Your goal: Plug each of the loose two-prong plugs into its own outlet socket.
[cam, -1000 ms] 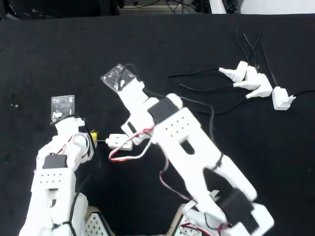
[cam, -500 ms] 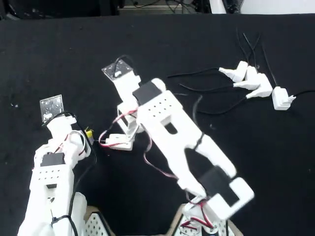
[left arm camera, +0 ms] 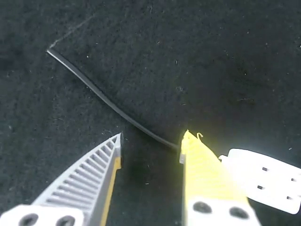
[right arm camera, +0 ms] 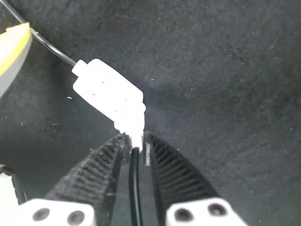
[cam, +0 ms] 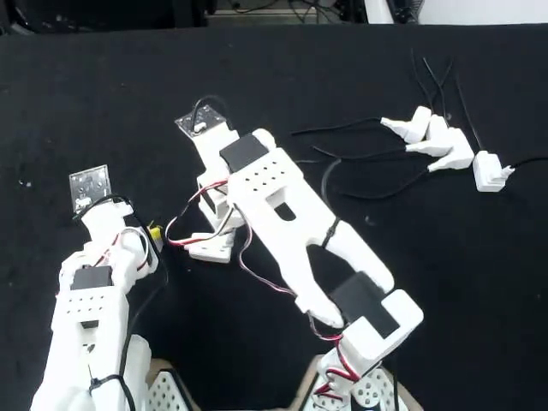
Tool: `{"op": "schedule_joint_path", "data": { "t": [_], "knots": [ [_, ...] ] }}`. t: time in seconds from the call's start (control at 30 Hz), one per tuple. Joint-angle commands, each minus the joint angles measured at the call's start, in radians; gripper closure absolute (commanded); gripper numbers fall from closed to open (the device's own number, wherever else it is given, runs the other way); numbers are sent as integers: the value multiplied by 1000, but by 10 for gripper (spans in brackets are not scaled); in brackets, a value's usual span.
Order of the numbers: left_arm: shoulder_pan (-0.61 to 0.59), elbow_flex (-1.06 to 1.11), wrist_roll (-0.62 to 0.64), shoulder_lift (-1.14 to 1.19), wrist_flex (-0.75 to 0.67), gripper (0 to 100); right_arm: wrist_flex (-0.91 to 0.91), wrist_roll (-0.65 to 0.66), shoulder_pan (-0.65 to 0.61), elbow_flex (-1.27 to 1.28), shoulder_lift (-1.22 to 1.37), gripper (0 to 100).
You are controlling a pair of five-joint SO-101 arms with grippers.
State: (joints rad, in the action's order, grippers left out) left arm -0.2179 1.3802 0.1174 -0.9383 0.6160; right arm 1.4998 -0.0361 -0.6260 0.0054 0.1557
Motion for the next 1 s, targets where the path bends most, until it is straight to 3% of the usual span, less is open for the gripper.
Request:
{"op": "schedule_joint_path", "data": {
  "t": [0.0,0.67,0.97],
  "knots": [
    [-12,-58,3,-2,-9,794,-25,-11,-17,-44,1,988],
    [-18,-59,3,-3,-9,794,49,-57,-63,-48,-7,988],
    [-18,-59,3,-3,-9,794,48,71,29,-13,-59,988]
  ]
}}
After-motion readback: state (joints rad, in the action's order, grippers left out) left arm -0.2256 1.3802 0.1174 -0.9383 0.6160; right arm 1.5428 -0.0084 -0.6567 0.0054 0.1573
